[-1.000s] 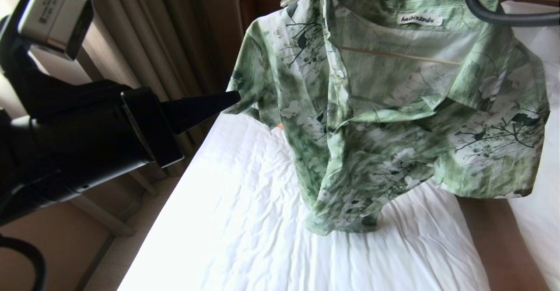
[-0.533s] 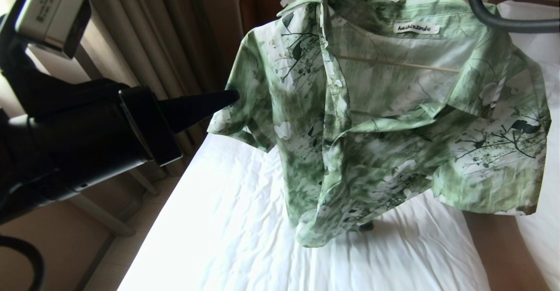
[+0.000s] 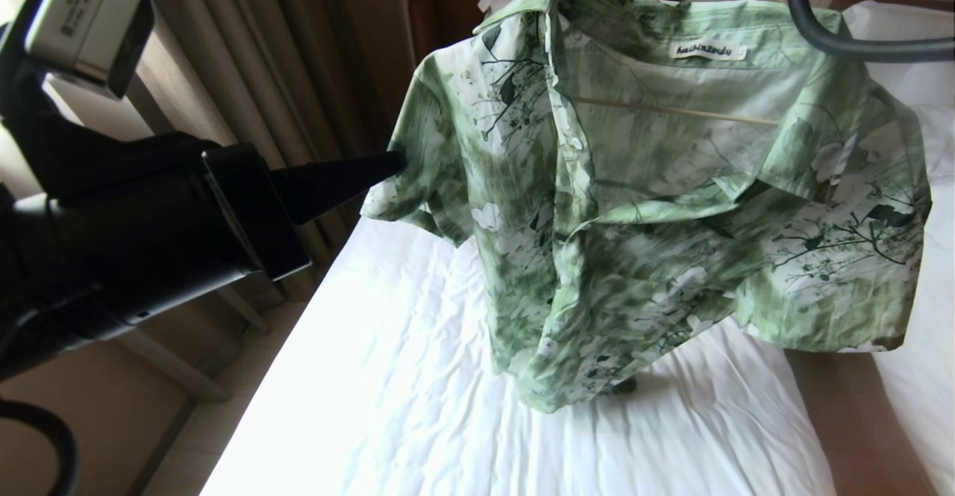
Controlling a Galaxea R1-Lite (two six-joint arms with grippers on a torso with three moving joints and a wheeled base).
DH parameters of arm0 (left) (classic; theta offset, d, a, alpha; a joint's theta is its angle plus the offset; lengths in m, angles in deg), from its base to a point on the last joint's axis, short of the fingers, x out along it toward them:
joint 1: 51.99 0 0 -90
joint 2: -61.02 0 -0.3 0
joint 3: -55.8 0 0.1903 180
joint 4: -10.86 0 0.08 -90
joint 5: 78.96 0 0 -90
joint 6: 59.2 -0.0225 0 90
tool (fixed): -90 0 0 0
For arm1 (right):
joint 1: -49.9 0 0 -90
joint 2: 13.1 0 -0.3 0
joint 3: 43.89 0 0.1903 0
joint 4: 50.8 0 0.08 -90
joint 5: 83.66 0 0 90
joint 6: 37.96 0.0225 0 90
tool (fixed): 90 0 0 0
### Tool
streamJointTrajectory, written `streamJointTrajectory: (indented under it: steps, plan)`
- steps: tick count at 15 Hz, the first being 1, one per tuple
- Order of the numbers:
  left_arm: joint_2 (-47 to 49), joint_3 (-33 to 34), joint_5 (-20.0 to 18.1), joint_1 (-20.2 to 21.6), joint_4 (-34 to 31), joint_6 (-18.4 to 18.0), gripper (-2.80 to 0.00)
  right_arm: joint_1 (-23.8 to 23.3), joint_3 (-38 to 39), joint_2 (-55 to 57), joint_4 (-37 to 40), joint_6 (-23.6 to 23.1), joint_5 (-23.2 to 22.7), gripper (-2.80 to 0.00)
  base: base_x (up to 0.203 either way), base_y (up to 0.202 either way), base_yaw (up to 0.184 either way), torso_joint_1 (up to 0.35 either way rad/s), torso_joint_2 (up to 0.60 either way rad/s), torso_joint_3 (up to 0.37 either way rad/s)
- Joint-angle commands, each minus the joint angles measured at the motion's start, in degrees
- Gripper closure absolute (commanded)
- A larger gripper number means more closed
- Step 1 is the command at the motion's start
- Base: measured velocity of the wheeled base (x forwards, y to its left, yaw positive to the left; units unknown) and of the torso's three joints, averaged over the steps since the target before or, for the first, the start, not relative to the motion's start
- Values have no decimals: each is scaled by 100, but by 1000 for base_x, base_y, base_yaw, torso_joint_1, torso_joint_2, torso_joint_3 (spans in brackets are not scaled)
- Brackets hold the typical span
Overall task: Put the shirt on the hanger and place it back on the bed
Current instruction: Take the clothes hanger out of the clothes
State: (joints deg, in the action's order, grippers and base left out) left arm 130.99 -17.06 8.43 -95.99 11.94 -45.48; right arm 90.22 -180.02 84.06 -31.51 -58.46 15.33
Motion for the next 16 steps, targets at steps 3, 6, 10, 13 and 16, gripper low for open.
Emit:
streamJointTrajectory:
  steps: [3,6,10,13,16]
  plan:
    - [10,-28,3,-77,71,33,0,-16,0,65,9,-15,18,0,0,0,0,0,0,0]
    - [58,-76,420,-512,314,82,0,-12,2,215,8,-6,121,0,0,0,0,0,0,0]
    - [645,-134,1453,-1262,366,196,0,213,64,379,17,234,346,0,0,0,0,0,0,0]
    - [835,-88,1502,-1277,456,485,0,420,200,427,144,422,731,0,0,0,0,0,0,0]
    - [920,-113,1523,-1277,527,492,-280,467,323,443,155,731,815,0,0,0,0,0,0,0]
